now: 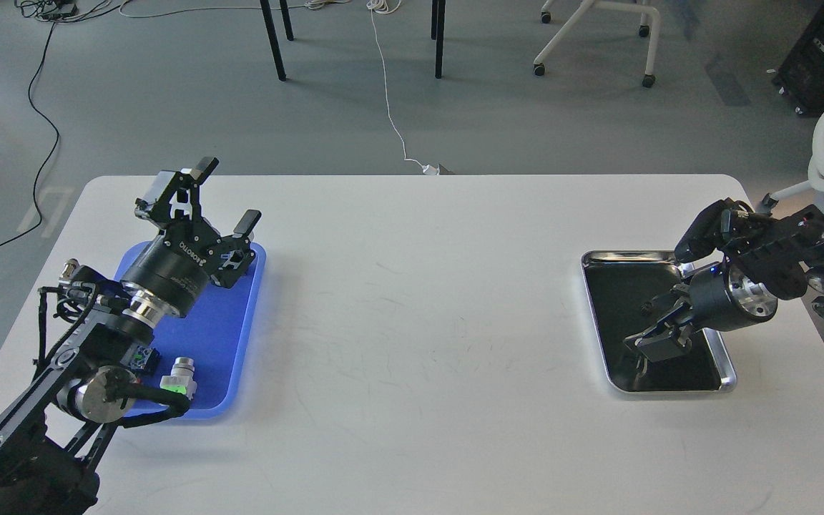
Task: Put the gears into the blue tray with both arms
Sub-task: 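Lower the right gripper and grasp the small black ring in the metal tray, then lift the black ring and carry it toward the table center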
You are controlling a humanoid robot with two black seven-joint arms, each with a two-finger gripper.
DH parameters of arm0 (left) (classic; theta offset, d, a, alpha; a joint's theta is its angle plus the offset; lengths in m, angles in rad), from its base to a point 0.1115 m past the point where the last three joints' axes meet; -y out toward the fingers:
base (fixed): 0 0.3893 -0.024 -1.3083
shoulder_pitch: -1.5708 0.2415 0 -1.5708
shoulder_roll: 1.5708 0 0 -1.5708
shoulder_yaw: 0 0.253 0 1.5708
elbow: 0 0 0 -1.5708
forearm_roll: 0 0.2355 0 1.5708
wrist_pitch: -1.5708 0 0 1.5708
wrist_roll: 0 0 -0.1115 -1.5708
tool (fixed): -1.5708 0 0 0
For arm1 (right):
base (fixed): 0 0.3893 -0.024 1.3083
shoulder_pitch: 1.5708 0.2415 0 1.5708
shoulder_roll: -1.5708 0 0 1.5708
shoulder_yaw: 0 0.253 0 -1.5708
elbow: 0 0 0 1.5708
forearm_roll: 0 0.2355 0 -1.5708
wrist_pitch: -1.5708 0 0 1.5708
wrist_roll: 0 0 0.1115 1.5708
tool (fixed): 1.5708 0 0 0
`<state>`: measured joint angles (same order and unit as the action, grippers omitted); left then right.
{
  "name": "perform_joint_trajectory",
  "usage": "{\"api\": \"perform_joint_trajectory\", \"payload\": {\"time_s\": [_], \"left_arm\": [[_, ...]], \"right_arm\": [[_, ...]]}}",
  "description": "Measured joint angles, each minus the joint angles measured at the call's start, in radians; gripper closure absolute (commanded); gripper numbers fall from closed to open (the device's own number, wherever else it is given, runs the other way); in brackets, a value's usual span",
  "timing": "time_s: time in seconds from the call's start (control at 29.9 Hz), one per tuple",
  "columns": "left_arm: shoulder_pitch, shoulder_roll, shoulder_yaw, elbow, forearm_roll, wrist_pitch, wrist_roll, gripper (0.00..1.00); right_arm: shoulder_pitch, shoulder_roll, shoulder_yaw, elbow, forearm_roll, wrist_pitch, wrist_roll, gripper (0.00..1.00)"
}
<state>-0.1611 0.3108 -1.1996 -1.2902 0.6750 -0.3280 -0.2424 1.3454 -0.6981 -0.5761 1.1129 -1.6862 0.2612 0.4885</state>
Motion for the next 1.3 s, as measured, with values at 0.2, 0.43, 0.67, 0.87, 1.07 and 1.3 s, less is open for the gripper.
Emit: {"api": "perform_joint_trajectory", "payload": {"time_s": [0.2,0.43,0.67,0.87,1.07,1.3], "left_arm": [[0.000,0.001,-0.003,0.000,0.000,0.000,0.000,0.02],[0.000,0.002,-0.003,0.000,0.000,0.000,0.000,0.02],[0.000,0.003,-0.003,0.000,0.000,0.000,0.000,0.02],[0.000,0.004,-0.003,0.000,0.000,0.000,0.000,0.02],[0.000,0.006,-0.003,0.000,0.000,0.000,0.000,0.02],[0.000,0.009,-0.006,0.000,0.000,0.000,0.000,0.02]], "right_arm": [[-0.023,0.012,-0.001,-0.018,0.000,-0.003,0.000,0.23],[-0.029,0.012,-0.021,-0.036,0.000,-0.004,0.000,0.23],[-0.049,0.012,-0.025,-0.050,0.001,-0.018,0.000,0.26],[-0.063,0.012,-0.024,-0.058,0.005,-0.024,0.000,0.28],[-0.082,0.032,-0.022,-0.087,0.008,-0.029,0.000,0.34],[-0.089,0.036,-0.022,-0.092,0.008,-0.030,0.000,0.47]]}}
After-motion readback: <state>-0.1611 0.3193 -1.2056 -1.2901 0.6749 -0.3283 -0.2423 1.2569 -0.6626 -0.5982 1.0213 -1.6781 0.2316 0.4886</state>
